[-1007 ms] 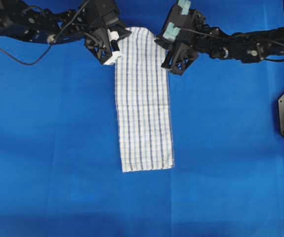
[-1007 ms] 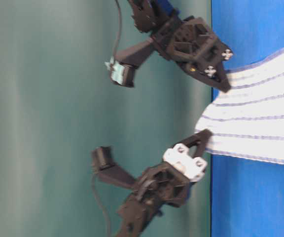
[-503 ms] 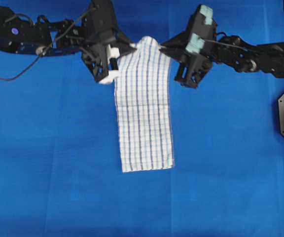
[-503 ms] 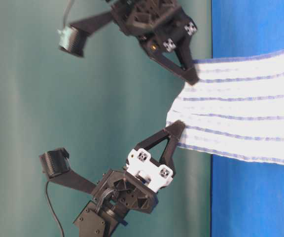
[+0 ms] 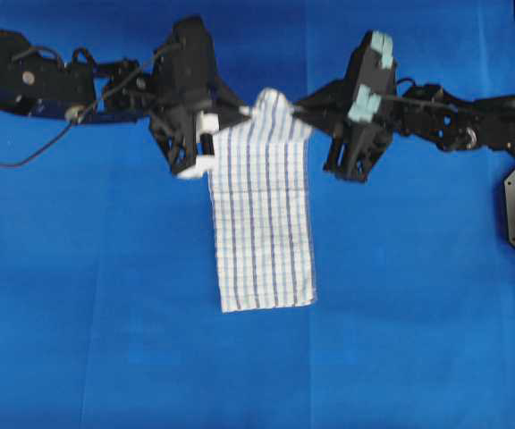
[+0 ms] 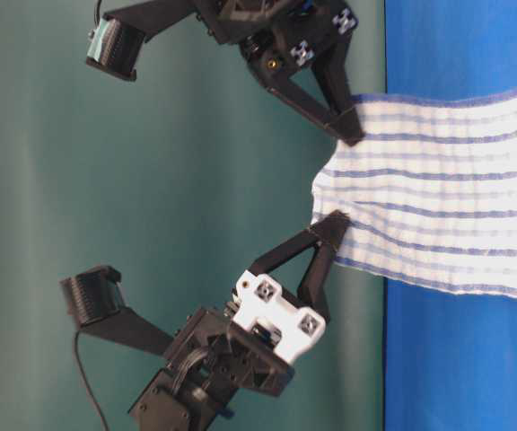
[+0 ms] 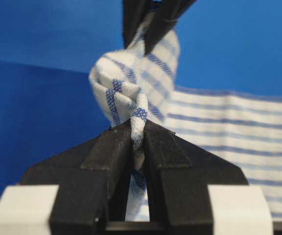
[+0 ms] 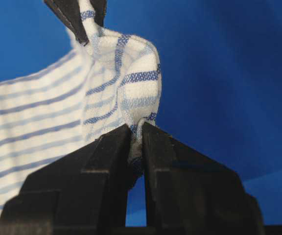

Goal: Fold the blue towel.
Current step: 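Pull the top end down over the strip's lower half with both grippers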

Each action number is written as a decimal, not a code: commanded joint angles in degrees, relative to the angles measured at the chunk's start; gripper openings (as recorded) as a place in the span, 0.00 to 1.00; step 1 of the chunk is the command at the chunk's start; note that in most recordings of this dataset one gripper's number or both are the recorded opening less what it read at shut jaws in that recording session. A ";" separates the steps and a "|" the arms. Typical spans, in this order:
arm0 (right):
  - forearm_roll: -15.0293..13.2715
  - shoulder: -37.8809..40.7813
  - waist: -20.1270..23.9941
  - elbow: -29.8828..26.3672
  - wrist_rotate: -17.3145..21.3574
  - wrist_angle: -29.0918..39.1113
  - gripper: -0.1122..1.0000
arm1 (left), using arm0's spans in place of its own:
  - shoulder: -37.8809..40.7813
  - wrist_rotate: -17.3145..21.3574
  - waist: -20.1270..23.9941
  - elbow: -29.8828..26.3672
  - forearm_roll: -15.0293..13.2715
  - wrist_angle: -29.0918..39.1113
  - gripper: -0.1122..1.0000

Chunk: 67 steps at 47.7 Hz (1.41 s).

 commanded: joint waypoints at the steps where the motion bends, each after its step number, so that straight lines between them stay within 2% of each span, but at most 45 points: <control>1: 1.05 -2.02 2.20 0.00 0.09 -0.18 0.10 | -2.46 -0.26 -3.25 -0.09 -0.44 0.44 0.14; 23: 9.58 -5.54 18.72 3.60 0.09 -2.72 0.10 | -2.29 -9.14 -18.11 0.88 -0.53 -0.44 0.14; 34: 14.33 -3.43 26.02 3.60 0.09 -7.03 0.10 | 1.05 -12.39 -22.06 0.44 -0.53 -3.34 0.14; 42: 17.58 -0.09 28.48 2.81 0.09 -8.53 0.10 | 3.60 -13.01 -23.73 -0.35 -0.53 -5.01 0.14; 52: 18.11 2.64 29.18 1.32 0.09 -8.44 0.10 | 4.57 -13.01 -23.82 0.09 -0.53 -4.83 0.14; 67: 21.09 5.63 30.23 0.62 0.09 -8.09 0.10 | 5.89 -13.10 -24.26 0.88 -0.53 -4.83 0.14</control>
